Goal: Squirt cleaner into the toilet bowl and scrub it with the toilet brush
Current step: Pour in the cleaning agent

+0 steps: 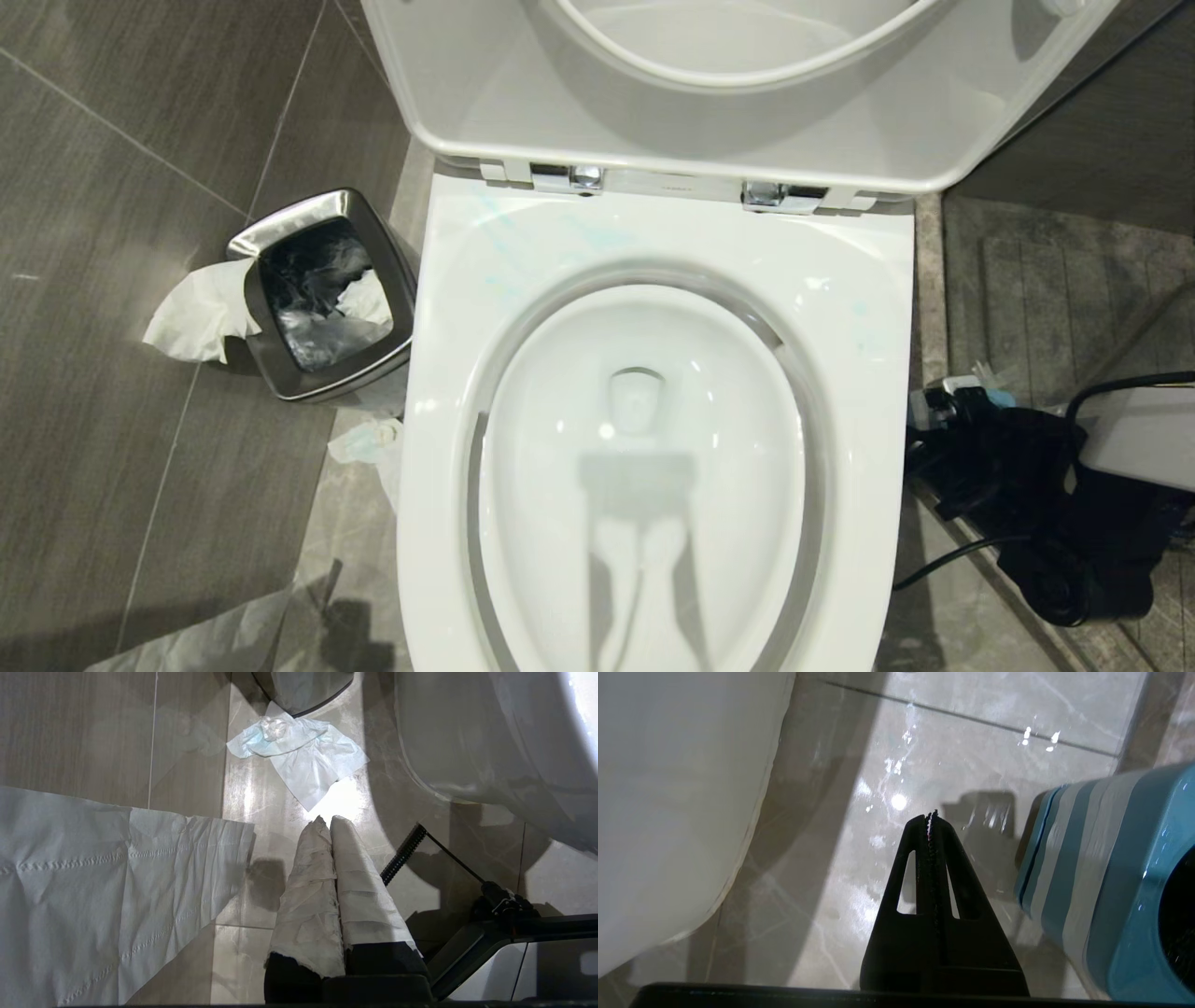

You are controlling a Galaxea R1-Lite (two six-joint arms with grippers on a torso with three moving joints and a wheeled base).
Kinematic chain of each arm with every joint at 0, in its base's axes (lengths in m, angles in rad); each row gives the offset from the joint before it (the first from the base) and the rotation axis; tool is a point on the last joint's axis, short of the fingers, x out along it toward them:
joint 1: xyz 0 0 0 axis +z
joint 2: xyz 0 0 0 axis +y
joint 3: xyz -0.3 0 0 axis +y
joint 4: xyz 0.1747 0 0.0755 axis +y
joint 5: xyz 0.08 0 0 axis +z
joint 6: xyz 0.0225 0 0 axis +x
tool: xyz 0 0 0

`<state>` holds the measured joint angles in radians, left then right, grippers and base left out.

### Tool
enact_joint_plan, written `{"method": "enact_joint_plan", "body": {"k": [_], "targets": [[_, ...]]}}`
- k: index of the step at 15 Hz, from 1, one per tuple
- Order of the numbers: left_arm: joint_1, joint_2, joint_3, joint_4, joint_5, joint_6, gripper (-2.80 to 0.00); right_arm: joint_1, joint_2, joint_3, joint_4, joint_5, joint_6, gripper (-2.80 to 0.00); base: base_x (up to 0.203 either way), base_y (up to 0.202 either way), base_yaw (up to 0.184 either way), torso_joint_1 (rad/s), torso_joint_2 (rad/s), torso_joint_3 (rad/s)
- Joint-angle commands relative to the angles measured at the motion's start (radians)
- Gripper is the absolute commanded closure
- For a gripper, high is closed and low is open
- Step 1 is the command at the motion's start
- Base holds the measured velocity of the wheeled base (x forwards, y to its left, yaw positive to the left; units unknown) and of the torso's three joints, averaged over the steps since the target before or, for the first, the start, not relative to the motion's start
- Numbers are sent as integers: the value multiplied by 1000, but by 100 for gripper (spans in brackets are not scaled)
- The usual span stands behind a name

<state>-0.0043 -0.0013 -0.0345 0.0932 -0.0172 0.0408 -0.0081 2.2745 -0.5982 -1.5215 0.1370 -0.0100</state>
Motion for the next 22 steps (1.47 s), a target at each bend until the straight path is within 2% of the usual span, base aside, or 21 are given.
{"method": "enact_joint_plan", "body": {"k": [1, 15, 16, 19, 22], "targets": [[0, 1, 1, 0, -1, 1, 0, -1, -9, -14, -9, 1, -1, 0, 0, 0, 0, 8, -15, -46], [0, 1, 2, 0, 0, 2, 0, 8, -4, -31, -9, 13, -11, 0, 0, 0, 0, 0, 1, -2], [0, 1, 2, 0, 0, 2, 0, 13, 1, -34, -9, 13, -11, -280, 0, 0, 0, 0, 0, 0], [0, 1, 2, 0, -1, 5, 0, 22, 14, -64, -9, 14, -22, -280, 0, 0, 0, 0, 0, 0], [0, 1, 2, 0, -1, 7, 0, 27, 20, -158, -9, 16, -22, -280, 0, 0, 0, 0, 0, 0]]}}
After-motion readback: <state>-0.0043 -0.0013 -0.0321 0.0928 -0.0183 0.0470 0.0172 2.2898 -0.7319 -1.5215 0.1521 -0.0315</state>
